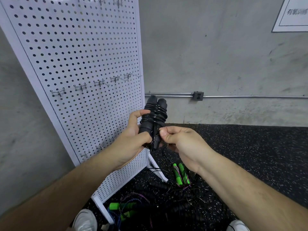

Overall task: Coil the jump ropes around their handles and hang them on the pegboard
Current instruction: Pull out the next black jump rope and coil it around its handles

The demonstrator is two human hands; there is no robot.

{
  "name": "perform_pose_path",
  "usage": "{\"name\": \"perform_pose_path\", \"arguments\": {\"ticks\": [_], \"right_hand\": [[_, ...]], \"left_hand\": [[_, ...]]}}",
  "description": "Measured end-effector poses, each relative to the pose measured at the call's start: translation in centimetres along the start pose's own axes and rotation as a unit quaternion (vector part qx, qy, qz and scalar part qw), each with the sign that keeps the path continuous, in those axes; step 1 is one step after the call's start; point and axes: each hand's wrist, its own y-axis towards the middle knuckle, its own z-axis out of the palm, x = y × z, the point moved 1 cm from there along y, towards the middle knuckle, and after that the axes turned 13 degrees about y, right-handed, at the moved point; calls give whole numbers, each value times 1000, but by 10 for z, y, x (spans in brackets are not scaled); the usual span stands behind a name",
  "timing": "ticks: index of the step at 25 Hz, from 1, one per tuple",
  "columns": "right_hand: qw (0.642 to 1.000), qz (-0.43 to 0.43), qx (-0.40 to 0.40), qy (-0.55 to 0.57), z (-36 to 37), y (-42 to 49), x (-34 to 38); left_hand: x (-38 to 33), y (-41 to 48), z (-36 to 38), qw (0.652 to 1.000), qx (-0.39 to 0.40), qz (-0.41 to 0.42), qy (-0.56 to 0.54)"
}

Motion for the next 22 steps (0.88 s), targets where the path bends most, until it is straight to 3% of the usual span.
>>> {"name": "perform_pose_path", "arguments": {"ticks": [3,6,9,11,13,14,22], "right_hand": [[1000,-20,-13,8,-3,-2,0],[985,-145,-35,-85,-3,-4,-6],[917,-317,-26,-240,-2,-5,-10],[851,-407,-3,-331,-3,-5,-11],[774,-473,-1,-422,-3,-5,-10],[757,-483,-2,-439,-2,-6,-10],[821,-428,8,-378,-5,-3,-8]], "left_hand": [[3,1,-1,1000,5,-1,0],[3,3,-1,1000,-4,15,-7],[0,4,0,999,-7,23,-26],[-1,3,0,999,-11,28,-32],[-1,3,-1,999,-18,36,-25],[-2,3,-1,999,-20,37,-20],[1,6,1,999,-37,36,2]]}}
